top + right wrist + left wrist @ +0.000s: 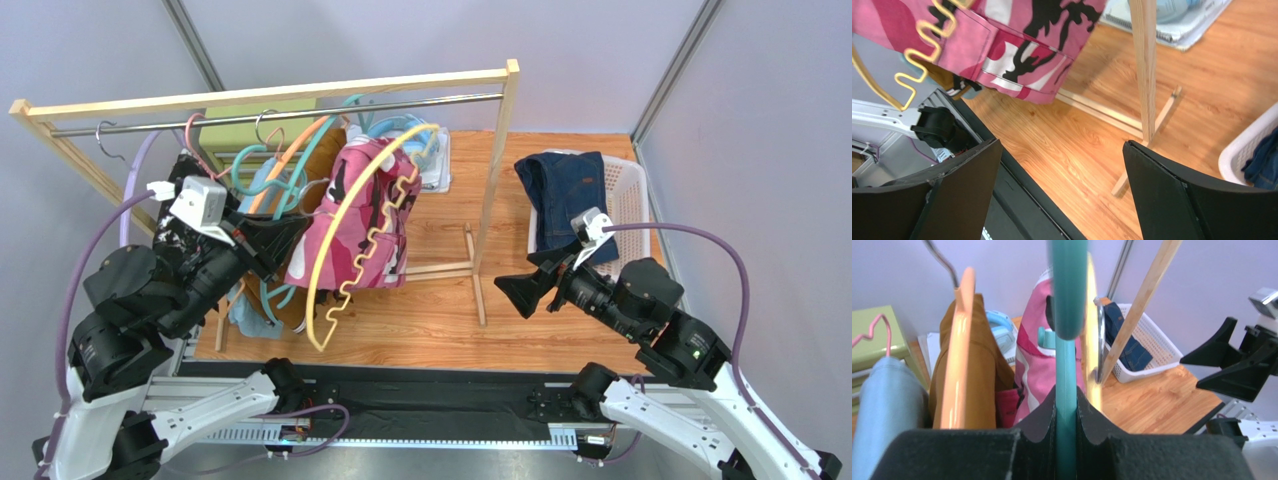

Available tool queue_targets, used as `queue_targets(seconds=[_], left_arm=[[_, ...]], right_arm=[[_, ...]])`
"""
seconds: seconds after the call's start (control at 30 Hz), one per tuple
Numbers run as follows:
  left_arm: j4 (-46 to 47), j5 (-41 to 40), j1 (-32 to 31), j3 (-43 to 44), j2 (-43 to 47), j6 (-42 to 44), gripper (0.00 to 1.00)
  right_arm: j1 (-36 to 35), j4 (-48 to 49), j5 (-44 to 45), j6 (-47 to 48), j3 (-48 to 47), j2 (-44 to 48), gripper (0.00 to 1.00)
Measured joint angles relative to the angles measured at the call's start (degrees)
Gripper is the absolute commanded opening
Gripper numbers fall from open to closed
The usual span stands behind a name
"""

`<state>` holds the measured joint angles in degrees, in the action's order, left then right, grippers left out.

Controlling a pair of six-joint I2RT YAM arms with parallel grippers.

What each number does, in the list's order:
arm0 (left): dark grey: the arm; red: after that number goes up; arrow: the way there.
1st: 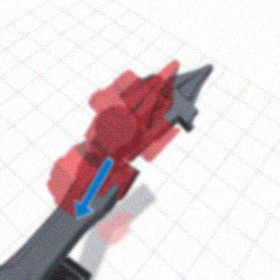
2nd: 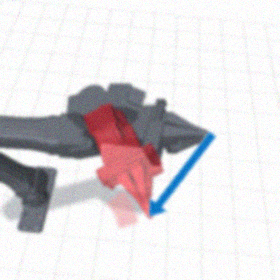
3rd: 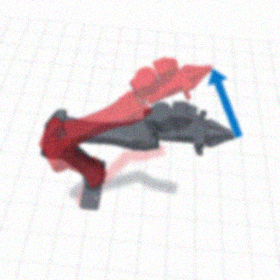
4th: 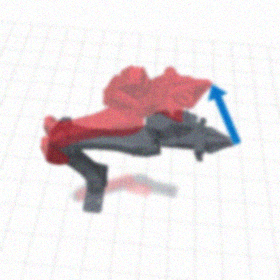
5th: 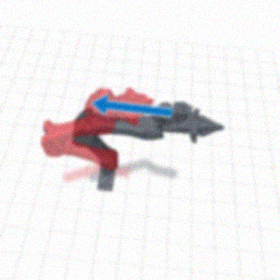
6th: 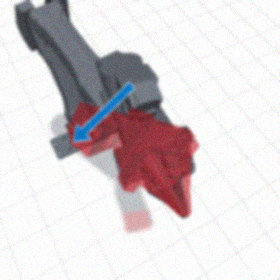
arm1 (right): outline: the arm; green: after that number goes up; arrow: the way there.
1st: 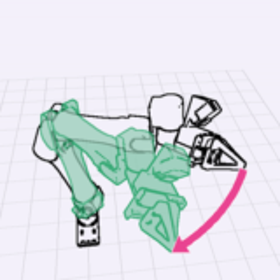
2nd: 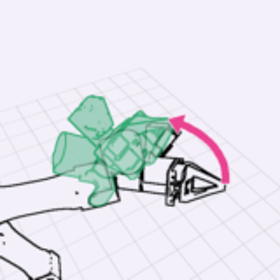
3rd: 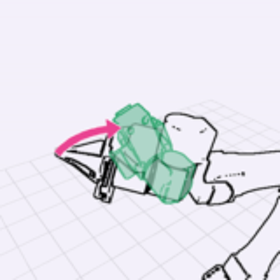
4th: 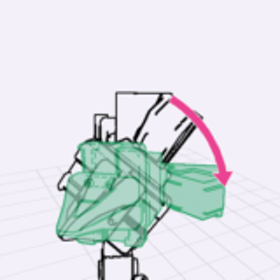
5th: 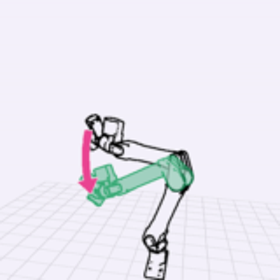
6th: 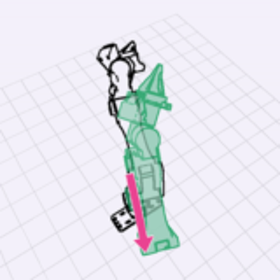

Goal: Remove the trousers from the hanger

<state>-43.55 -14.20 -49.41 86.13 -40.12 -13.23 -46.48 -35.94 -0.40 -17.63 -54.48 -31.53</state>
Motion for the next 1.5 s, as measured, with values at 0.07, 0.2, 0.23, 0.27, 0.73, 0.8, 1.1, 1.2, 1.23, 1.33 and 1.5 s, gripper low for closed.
queue_targets(seconds=[0.07, 0.2, 0.23, 0.27, 0.73, 0.8, 1.1, 1.2, 1.23, 1.33, 1.5], left_arm=[[0.17, -0.57, -0.02, -1.53, 1.9, -0.31, 0.0], [0.11, -2.45, -0.02, -2.23, 2.82, -0.72, 0.0], [0.11, -2.82, -0.02, -2.38, 2.6, -0.87, 0.0], [0.11, -3.06, -0.02, -2.54, 2.36, -1.03, 0.0], [-2.36, -1.07, -0.02, -3.17, -4.24, -7.26, 0.0], [-4.0, -1.09, -0.02, -2.21, -5.05, -8.92, 0.0], [-8.57, -1.07, -0.02, 6.25, -3.74, -9.88, 0.0], [-8.63, -0.59, -0.02, 8.26, -1.99, -9.97, 0.0], [-8.66, -0.42, -0.02, 8.92, -1.55, -10.08, 0.0], [-10.19, 0.44, -0.02, 10.38, -1.01, -11.1, 0.0], [-11.78, 2.16, -0.02, 12.66, -2.12, -13.75, 0.0]], right_arm=[[0.0, 0.68, -0.74, 1.09, -1.46, -0.13, 0.98], [0.0, 1.33, -2.1, 1.64, -2.25, -0.35, 0.97], [0.0, 1.29, -2.12, 1.57, -2.25, -0.46, 0.97], [0.0, 1.29, -2.1, 1.31, -2.25, -0.76, 0.97], [-4.22, 3.54, -3.85, -11.15, 7.74, -11.13, 0.93], [-7.72, 4.0, -3.56, -11.08, 8.15, -12.04, 0.93], [-15.34, 8.81, 1.03, -7.04, 3.74, -18.93, 0.94], [-16.09, 11.82, 1.11, -6.47, 3.91, -20.94, 0.93], [-16.5, 13.0, 1.42, -6.54, 4.09, -21.46, 0.93], [-19.21, 19.41, 3.32, -7.1, 6.51, -23.04, 0.92], [-26.6, 25.49, 8.63, -7.82, 8.57, -28.22, 0.91]])
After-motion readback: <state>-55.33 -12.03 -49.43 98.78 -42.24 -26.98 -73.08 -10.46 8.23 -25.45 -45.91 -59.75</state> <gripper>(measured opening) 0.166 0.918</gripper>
